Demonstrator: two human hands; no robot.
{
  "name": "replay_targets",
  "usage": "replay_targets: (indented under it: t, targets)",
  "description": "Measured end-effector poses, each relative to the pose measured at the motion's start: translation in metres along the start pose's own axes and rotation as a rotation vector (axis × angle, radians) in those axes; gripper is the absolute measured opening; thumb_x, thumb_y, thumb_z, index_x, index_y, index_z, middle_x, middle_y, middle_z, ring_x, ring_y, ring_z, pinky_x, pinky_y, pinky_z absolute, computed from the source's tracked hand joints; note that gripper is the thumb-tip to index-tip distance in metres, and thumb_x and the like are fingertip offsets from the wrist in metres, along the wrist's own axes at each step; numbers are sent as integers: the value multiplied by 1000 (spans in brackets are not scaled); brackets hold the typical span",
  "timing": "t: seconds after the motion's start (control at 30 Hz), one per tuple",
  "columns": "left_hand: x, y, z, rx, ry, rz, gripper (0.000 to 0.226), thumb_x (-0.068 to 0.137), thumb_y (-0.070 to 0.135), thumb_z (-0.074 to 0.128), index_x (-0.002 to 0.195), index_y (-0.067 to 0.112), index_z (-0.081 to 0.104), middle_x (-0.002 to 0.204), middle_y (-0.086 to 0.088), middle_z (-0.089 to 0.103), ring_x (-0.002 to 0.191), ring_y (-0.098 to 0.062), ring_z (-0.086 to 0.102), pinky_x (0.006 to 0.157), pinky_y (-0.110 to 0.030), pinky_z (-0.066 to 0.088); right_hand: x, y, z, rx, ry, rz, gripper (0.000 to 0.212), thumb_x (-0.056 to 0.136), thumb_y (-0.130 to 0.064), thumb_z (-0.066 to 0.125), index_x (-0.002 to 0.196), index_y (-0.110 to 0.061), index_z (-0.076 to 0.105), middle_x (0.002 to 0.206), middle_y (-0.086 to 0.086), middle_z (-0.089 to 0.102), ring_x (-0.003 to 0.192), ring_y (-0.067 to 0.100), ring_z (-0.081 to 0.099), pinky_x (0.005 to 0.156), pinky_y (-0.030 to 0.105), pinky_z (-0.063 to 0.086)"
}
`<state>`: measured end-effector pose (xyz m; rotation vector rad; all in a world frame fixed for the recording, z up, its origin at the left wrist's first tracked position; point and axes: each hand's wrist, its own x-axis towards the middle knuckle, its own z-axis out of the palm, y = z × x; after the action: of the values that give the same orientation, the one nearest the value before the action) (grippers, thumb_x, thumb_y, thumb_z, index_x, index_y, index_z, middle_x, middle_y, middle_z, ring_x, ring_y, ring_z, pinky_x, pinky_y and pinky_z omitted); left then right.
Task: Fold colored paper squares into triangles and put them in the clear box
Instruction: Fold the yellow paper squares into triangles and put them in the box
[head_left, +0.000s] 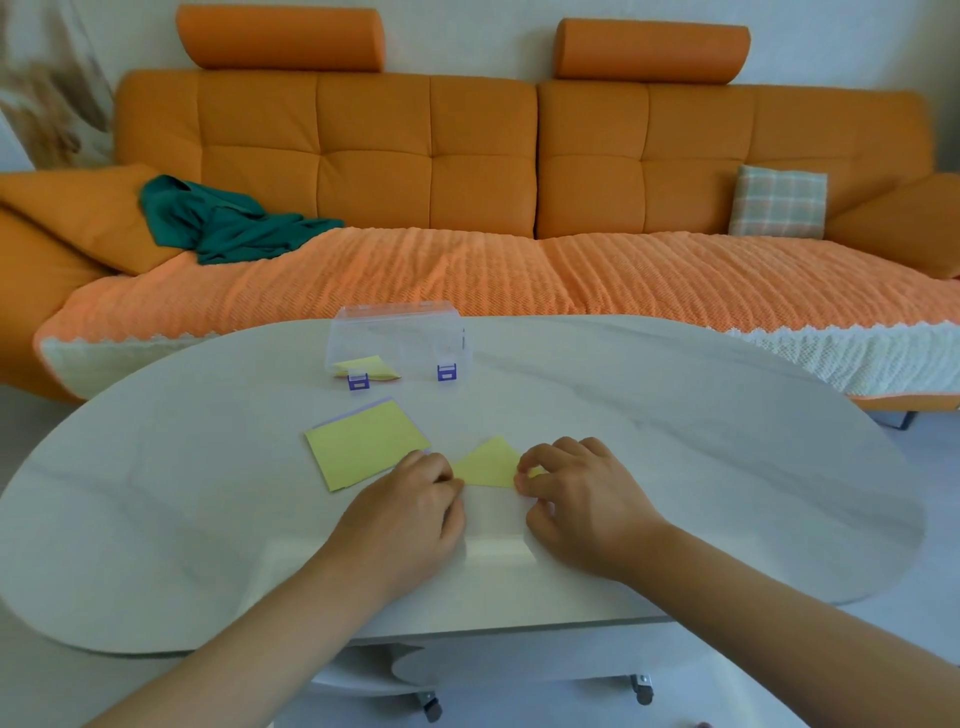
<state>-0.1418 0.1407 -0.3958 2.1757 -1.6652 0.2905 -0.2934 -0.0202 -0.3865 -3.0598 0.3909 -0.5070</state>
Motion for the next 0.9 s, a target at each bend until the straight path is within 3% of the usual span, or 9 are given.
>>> replay_targets:
  t: [0.17,0.27,0.37,0.47,0.53,0.6,0.67,0.73,0.9]
  targets:
    - [-7,0,-6,114,59,-47,43,88,21,38,67,11,73,72,-1,63,72,-21,63,59,-30,53,0,-1,0,12,-15,15,31,75,-23,48,84,-22,77,104,-3,72,83,24,64,71,36,50]
    - [-5,-1,-10,262,72,-15,21,72,6,69,53,14,65,60,-1,58,60,-21,60,47,-25,44,0,0,0,31,-32,36,32,77,-24,46,86,-22,77,107,-3,71,86,25,63,75,36,48]
    - [-5,-2,-9,229,10,-55,32,47,-3,88,47,12,59,55,-4,52,55,-24,57,40,-23,45,-1,-1,1,38,-42,45,32,77,-23,47,87,-21,78,107,-3,71,87,25,64,76,35,47]
    - [-3,-2,-8,226,82,-11,15,68,-3,68,58,7,64,62,-9,57,62,-28,56,54,-33,53,0,0,0,45,-46,52,32,78,-23,48,89,-21,78,108,-2,71,89,26,63,77,36,47]
    - [2,-1,-7,104,137,9,24,85,5,46,85,2,70,87,-12,64,81,-30,60,74,-39,55,4,0,0,46,-51,51,31,78,-21,51,91,-20,78,109,-1,71,90,28,63,79,37,47]
    - [9,4,-3,-16,51,93,36,92,15,40,113,1,67,112,-10,64,106,-26,58,95,-35,48,10,-3,1,50,-65,40,30,79,-19,53,95,-19,79,110,0,70,92,29,62,81,38,45]
    - [9,9,4,-126,-106,94,38,98,24,43,127,8,62,129,-2,58,123,-17,50,104,-30,42,14,-6,2,54,-81,27,35,81,-19,51,102,-20,79,112,-1,69,95,28,61,84,38,44]
    - [11,9,10,-157,-180,44,39,100,34,44,132,17,58,134,6,52,128,-10,43,106,-30,40,16,-7,2,59,-87,17,37,82,-19,51,107,-21,78,114,0,69,98,28,61,87,39,44]
    - [18,11,8,-46,-211,28,30,100,38,40,120,22,56,119,8,48,111,-13,43,92,-37,45,13,-5,4,29,-87,-1,37,82,-19,52,109,-20,77,117,1,69,100,29,61,85,40,46]
